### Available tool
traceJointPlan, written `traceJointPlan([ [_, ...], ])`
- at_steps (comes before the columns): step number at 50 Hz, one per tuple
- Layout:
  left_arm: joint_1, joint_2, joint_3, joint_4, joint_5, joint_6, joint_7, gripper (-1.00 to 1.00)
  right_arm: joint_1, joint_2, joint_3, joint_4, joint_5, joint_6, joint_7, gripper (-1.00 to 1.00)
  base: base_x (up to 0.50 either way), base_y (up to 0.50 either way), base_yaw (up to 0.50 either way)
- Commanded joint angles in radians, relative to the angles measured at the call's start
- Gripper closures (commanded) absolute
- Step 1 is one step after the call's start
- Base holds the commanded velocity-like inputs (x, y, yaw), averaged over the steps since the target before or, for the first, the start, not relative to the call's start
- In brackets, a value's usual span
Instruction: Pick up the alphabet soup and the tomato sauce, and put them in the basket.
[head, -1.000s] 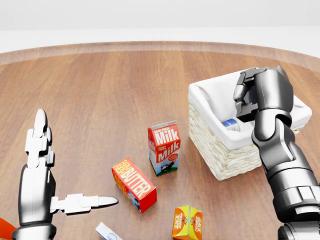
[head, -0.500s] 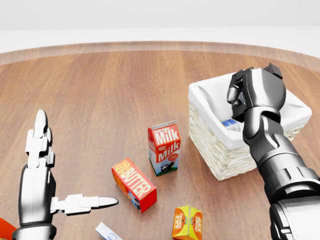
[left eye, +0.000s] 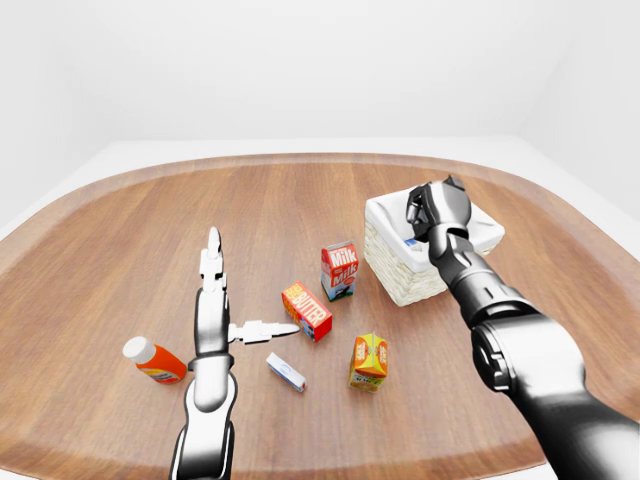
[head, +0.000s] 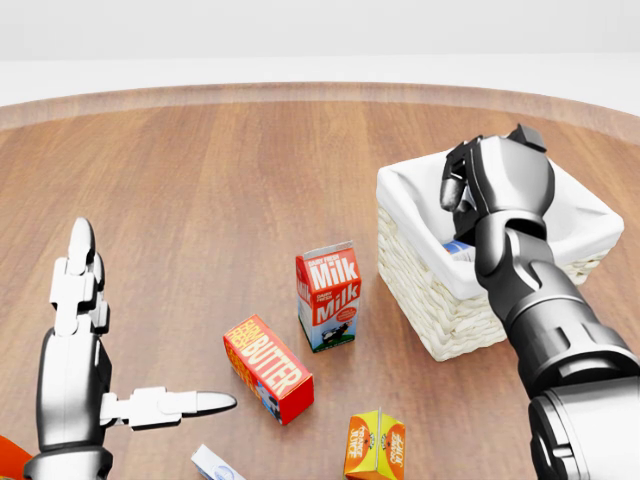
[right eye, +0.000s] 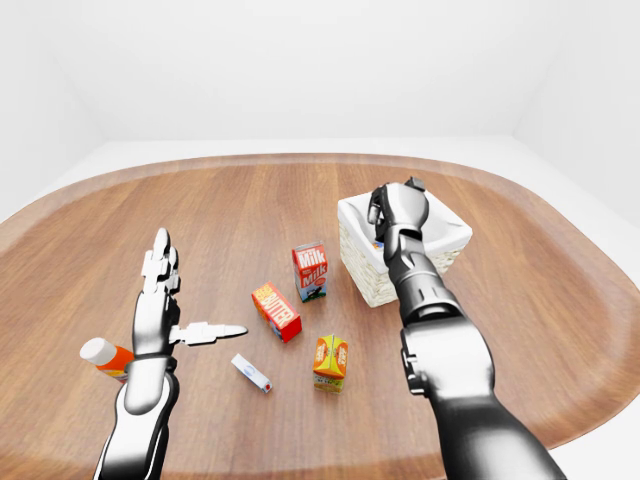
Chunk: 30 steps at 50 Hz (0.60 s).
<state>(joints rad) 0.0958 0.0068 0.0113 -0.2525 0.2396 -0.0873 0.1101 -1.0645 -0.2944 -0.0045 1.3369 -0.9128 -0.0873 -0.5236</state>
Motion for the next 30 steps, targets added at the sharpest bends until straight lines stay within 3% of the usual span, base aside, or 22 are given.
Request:
traceJointPlan([
  [1,0.003,0.001,0.003,-0.003,-0.003,0.000,0.001,-1.00,-0.022,-0.004,-0.006,0.010,-0.026,0.000,0.000,1.00,0.00,0.00,0.00],
  [30,0.002,0.000,0.003,-0.005,-0.002,0.000,0.000,-1.00,-0.006,-0.017,-0.016,0.023,-0.085,0.000,0.000,1.00,0.00,0.00,0.00],
])
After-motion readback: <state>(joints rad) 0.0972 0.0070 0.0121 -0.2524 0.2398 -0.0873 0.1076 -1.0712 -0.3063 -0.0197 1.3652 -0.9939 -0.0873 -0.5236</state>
